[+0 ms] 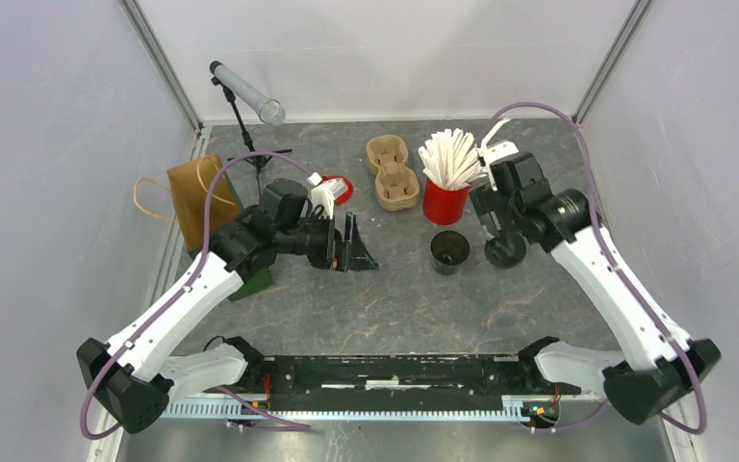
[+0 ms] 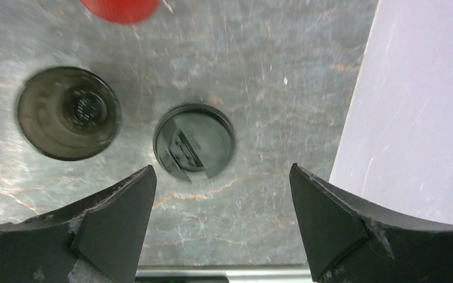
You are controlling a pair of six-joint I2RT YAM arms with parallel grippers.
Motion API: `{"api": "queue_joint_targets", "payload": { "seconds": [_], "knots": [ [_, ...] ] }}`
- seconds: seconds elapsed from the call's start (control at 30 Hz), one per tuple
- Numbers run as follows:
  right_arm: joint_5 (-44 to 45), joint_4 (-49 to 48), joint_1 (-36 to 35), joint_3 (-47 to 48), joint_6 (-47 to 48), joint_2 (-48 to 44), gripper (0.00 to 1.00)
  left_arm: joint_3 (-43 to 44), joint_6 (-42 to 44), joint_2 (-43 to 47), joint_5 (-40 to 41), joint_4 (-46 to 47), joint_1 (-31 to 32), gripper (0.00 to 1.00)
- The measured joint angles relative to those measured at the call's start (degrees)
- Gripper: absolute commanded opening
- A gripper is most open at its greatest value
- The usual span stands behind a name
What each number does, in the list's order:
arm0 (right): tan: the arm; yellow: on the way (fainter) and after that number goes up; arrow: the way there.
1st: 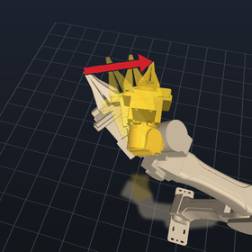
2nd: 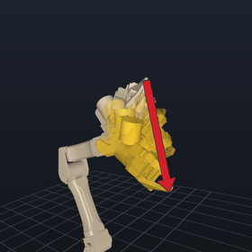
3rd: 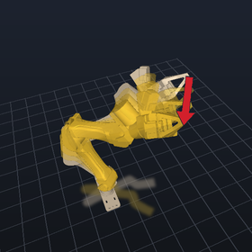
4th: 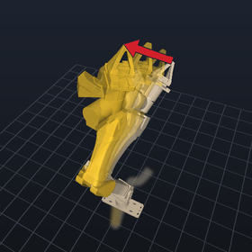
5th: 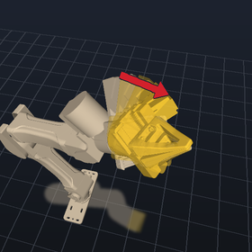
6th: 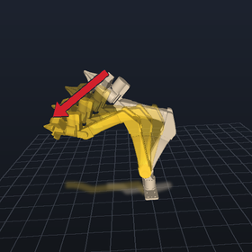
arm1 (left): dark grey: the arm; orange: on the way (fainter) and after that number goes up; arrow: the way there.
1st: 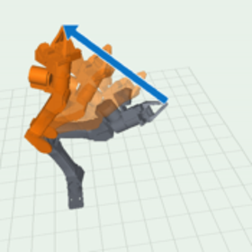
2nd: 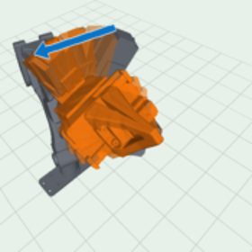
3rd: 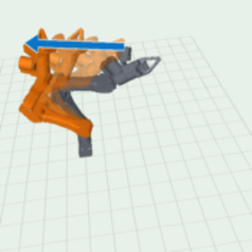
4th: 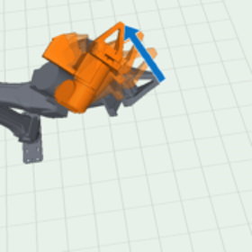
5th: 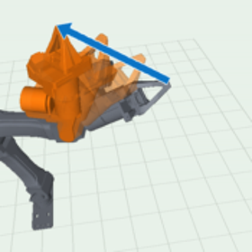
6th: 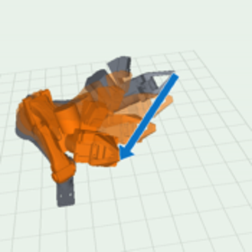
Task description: Pack the takeout coffee
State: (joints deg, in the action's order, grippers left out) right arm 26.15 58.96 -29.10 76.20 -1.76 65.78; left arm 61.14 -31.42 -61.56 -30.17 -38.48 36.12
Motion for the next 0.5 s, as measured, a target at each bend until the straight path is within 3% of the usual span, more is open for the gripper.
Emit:
{"api": "queue_joint_targets", "payload": {
  "seconds": [0.27, 0.5],
  "knots": [
    [-12.13, 0.04, 19.76, -4.70, 8.13, 8.26, 0.85, 0.04, 2.43, 0.09, -0.15, -1.55, 0.00, 1.00],
    [-18.16, -2.36, 24.26, -3.65, 12.13, 9.73, 0.86, 0.04, 3.67, 0.04, 0.07, -1.75, 0.00, 1.00]
  ]
}}
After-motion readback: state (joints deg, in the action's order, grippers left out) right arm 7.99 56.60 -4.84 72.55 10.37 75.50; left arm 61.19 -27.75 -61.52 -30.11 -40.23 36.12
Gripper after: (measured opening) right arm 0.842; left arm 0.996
